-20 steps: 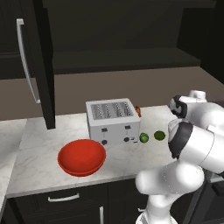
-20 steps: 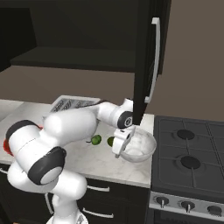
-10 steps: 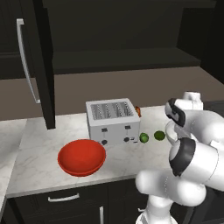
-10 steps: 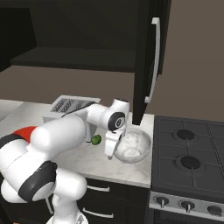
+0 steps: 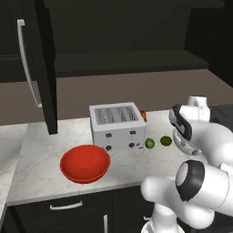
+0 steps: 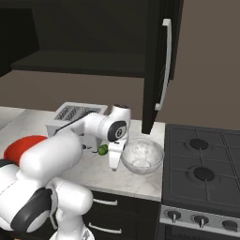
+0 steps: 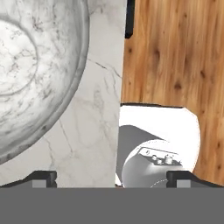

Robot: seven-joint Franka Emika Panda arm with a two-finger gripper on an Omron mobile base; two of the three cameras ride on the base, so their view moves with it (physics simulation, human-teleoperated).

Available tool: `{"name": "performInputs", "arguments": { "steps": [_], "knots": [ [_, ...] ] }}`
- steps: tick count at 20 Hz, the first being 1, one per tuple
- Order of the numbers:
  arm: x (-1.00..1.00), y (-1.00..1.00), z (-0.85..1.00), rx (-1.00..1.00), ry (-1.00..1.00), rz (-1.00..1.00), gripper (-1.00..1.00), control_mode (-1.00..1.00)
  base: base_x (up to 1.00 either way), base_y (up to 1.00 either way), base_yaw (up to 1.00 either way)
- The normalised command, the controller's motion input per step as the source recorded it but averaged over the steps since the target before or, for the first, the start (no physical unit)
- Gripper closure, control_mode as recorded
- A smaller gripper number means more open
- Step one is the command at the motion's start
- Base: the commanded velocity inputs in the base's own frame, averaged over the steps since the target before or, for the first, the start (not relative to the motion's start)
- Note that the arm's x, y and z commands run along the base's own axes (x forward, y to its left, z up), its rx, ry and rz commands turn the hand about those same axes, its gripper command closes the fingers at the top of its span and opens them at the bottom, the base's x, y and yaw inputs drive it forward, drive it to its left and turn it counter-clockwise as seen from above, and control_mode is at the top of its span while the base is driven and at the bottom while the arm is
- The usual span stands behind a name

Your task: Pick both bowls and place them on the counter. Then place the lime in one bowl and place the avocado in the other bowl.

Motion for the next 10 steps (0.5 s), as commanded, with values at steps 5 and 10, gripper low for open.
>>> {"name": "performInputs", "arguments": {
  "steps": [5,10],
  "knots": [
    [-0.07,0.05,0.26,0.0,-0.07,0.1,-1.0,-1.0,0.0,0.0,0.0],
    [-0.06,0.13,0.24,0.0,-0.09,0.1,-1.0,-1.0,0.0,0.0,0.0]
  ]
}}
